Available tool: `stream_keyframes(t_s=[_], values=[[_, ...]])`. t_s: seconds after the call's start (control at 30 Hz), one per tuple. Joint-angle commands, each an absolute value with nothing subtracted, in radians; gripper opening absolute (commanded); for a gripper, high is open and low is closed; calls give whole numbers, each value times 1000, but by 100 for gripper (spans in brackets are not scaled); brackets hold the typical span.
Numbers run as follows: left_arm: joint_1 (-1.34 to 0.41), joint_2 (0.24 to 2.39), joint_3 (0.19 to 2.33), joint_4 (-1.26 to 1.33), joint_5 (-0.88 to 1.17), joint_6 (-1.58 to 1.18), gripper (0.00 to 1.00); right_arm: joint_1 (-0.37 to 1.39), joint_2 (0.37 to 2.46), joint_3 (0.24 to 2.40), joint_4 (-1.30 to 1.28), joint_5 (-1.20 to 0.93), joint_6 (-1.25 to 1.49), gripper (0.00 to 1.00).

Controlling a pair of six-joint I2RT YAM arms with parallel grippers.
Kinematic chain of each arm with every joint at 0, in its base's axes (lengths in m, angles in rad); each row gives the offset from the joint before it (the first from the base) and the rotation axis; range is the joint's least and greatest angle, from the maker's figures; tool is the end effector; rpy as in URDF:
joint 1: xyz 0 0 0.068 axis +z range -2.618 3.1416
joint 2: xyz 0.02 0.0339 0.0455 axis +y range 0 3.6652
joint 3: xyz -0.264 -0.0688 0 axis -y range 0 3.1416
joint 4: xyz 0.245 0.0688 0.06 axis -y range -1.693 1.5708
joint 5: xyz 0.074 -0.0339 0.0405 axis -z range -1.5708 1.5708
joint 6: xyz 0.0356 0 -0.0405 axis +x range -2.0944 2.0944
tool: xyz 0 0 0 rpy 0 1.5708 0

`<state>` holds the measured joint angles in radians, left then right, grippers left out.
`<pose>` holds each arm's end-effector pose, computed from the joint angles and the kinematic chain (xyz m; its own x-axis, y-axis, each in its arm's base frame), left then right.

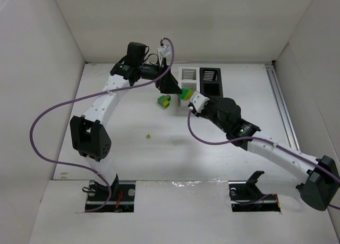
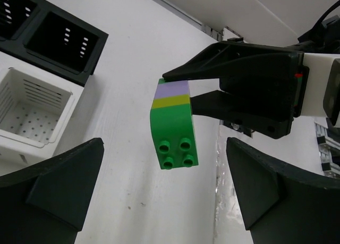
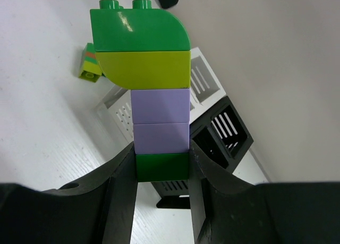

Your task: Sort the legos into containers by color

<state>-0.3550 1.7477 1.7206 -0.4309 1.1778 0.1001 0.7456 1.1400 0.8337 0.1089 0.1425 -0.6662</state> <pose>0.3557 -0.1670 0.3880 -0.3216 0.1600 -0.9333 0.9469 0.0554 -0.3168 0.2007 0.1785 0.3153 0.2385 -0.6124 -0.7537 -0.5366 0.5638 -0.6279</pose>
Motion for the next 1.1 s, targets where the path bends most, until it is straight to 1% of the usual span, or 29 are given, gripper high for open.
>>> stream_keyframes(t_s=[0.0, 0.1, 0.23, 0.37, 0.4, 0.53, 0.57, 0.67, 0.7, 0.83, 0.93, 1.0, 1.07], values=[[-376, 1752, 1770, -477, 1236, 114, 99, 764, 1146, 857, 222, 176, -678, 0], [-385, 1761, 1770, -477, 1246, 114, 99, 764, 1146, 857, 233, 176, -678, 0], [-385, 1770, 1770, -486, 1224, 114, 96, 764, 1146, 857, 242, 186, -678, 0], [-385, 1770, 1761, -466, 1224, 114, 87, 773, 1146, 857, 242, 186, -678, 0], [-385, 1758, 1761, -439, 1224, 104, 79, 773, 1146, 857, 242, 186, -678, 0], [-385, 1737, 1717, -374, 1235, 67, 54, 773, 1157, 857, 242, 186, -678, 0], [-385, 1736, 1717, -365, 1235, 67, 44, 773, 1157, 857, 242, 186, -678, 0], [-385, 1736, 1717, -365, 1235, 67, 30, 773, 1167, 857, 242, 199, -678, 0], [-385, 1736, 1717, -365, 1235, 67, 21, 773, 1167, 857, 242, 199, -678, 0], [-385, 1736, 1698, -365, 1235, 67, 1, 773, 1158, 838, 262, 238, -678, 0], [-365, 1701, 1619, -238, 1235, -47, 0, 773, 1134, 813, 262, 253, -678, 0], [-339, 1669, 1580, -108, 1244, -116, 0, 773, 1121, 799, 262, 262, -669, 0], [-325, 1657, 1568, -86, 1244, -150, 0, 773, 1108, 785, 262, 273, -669, 0]])
